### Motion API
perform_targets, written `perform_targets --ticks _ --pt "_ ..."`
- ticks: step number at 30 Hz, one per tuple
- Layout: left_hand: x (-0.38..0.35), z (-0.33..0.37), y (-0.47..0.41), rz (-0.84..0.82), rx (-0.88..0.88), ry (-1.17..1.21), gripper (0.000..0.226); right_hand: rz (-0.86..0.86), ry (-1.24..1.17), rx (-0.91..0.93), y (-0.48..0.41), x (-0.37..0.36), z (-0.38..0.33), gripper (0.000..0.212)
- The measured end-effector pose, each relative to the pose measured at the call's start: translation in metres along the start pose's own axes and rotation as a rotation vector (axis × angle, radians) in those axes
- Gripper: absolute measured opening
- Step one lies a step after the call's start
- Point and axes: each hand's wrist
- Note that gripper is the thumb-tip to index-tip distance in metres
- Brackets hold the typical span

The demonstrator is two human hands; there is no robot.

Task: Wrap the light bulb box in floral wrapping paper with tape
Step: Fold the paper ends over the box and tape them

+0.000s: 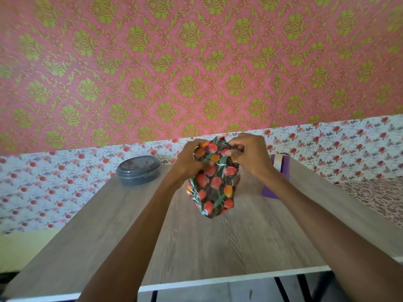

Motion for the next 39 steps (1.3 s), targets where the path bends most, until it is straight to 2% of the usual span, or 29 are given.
perform_targets --ticks 2,5,8,13,19,23,25,27,30,32,35,39 --pt "0.0 -0.007 0.008 -0.038 0.017 -0.011 0.035 -0.098 0.025 0.037 0.0 -0.004 -0.005 0.023" --pt "-0.002 -0.02 0.017 0.063 0.0 -0.042 0.018 -0.165 -0.083 -0.021 0.008 -0.01 -0.006 0.034" --pt "-0.004 -0.032 0.024 0.097 -0.007 -0.001 0.023 -0.226 -0.197 -0.052 0.02 -0.01 0.0 0.037" --pt "-0.002 -0.039 0.026 0.082 -0.002 0.076 0.033 -0.27 -0.366 -0.182 0.032 -0.005 0.012 0.027" --pt "-0.012 -0.034 0.024 0.187 -0.016 0.095 0.033 -0.182 -0.337 -0.302 0.035 -0.01 0.011 0.019" --pt "-0.021 -0.031 0.024 0.193 0.012 0.194 0.031 -0.028 -0.381 -0.451 0.034 -0.014 0.014 0.016" --pt "-0.026 -0.03 0.023 0.189 0.002 0.197 0.037 0.005 -0.33 -0.431 0.034 -0.016 0.019 0.014" --pt "-0.03 -0.029 0.021 0.224 0.0 0.194 0.039 -0.011 -0.206 -0.334 0.035 -0.019 0.022 0.01" --pt "-0.035 -0.026 0.019 0.316 -0.047 0.188 0.031 -0.009 -0.107 -0.234 0.037 -0.018 0.021 0.011" --pt "-0.037 -0.024 0.018 0.313 -0.114 0.152 0.024 -0.022 -0.102 -0.2 0.037 -0.016 0.019 0.017" --pt "-0.039 -0.018 0.016 0.271 -0.23 0.062 0.011 -0.1 -0.088 -0.235 0.032 -0.019 0.02 0.026" --pt "-0.033 -0.007 0.012 0.241 -0.287 -0.041 0.008 -0.121 -0.085 -0.3 0.024 -0.025 0.02 0.018"
Point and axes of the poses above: each hand's wrist, its own y-axis away from the middle knuckle, its own x-axis out of the back of the hand, z = x × y, and after that the axes turned 7 degrees about y, right-handed
